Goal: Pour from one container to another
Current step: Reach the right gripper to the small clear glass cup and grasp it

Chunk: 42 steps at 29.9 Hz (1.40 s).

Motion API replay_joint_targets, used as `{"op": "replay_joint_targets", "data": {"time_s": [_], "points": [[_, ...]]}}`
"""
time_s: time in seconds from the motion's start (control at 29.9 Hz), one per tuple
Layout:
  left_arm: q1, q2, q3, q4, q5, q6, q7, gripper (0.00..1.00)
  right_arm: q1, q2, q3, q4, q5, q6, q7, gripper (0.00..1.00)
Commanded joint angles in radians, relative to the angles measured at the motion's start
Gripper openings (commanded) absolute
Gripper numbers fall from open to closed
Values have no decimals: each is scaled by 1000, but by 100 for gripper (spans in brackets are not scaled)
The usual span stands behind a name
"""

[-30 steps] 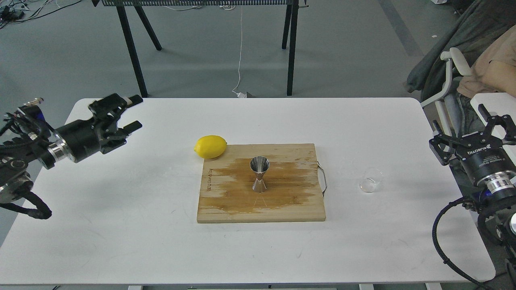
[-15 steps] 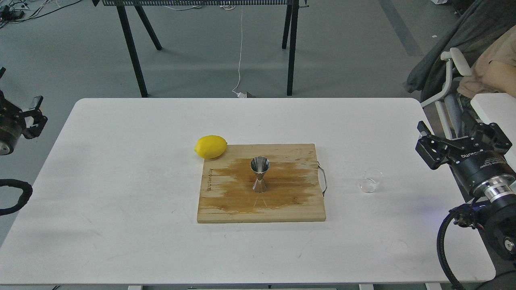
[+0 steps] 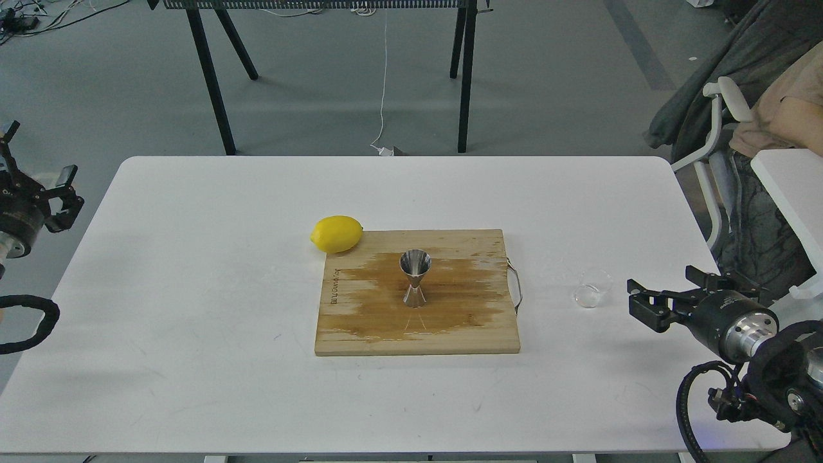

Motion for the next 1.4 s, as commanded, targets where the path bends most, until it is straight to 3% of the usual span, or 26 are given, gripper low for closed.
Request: {"op": "replay_joint_targets", "data": {"time_s": [0.0, 0.33, 1.37], "points": [[3, -1, 0, 0, 0, 0, 0, 94, 54, 2, -56, -80, -2, 0, 0, 98], [28, -1, 2, 0, 0, 0, 0, 95, 179, 48, -166, -254, -5, 0, 0, 98], [31, -15, 6, 29, 2, 0, 0, 95, 348, 173, -249, -475, -86, 0, -2, 97]]}}
